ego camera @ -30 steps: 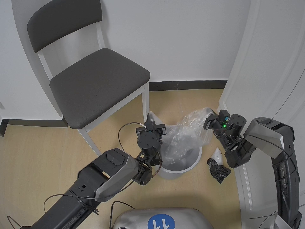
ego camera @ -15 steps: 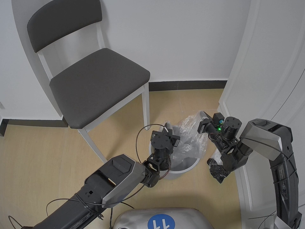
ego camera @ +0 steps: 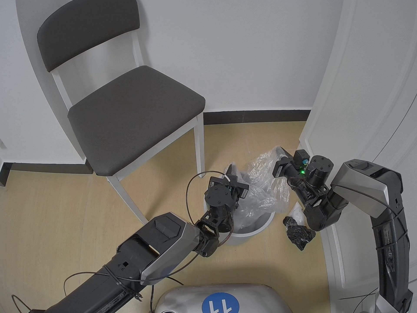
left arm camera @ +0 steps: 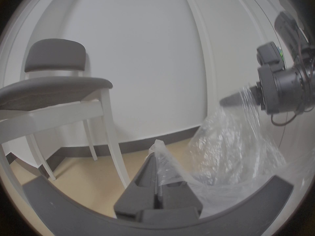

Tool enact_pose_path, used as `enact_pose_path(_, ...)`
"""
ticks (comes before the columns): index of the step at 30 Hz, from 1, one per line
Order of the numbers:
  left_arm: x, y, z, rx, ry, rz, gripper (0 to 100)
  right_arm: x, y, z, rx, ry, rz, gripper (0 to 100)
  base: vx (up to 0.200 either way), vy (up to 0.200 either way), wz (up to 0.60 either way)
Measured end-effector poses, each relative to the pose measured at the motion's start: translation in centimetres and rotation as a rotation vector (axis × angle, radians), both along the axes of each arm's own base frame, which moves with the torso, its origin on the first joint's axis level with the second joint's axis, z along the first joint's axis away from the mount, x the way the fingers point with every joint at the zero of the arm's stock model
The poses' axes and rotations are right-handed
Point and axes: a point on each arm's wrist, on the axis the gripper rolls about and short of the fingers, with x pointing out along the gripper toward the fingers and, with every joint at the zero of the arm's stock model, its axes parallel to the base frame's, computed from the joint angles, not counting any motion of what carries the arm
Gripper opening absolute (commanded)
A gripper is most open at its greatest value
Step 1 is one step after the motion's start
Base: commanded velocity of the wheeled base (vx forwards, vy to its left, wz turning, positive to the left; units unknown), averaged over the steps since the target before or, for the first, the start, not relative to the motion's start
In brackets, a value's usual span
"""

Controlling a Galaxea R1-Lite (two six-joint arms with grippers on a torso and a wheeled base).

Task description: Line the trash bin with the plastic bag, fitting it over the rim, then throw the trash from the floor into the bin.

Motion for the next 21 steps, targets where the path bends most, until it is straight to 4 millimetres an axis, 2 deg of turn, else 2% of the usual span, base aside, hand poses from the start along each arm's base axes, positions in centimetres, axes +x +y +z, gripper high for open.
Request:
enact_pose_path(11,0.0,1.3,2.1,0.011,-0.204,0.113,0,-0.1,0.0,0.5,0.003,-0.007,0.0,0,0.0,0.0,0.0)
enact_pose_path(20,-0.1,1.2,0.9,0.014,-0.174,0.113,0,-0.5,-0.1,0.1,-0.002,0.015,0.001,0,0.2,0.0,0.0)
enact_pose_path(21,-0.1,1.2,0.9,0.013,-0.172,0.114,0,-0.5,-0.1,0.1,-0.002,0.015,0.001,0,0.0,0.0,0.0)
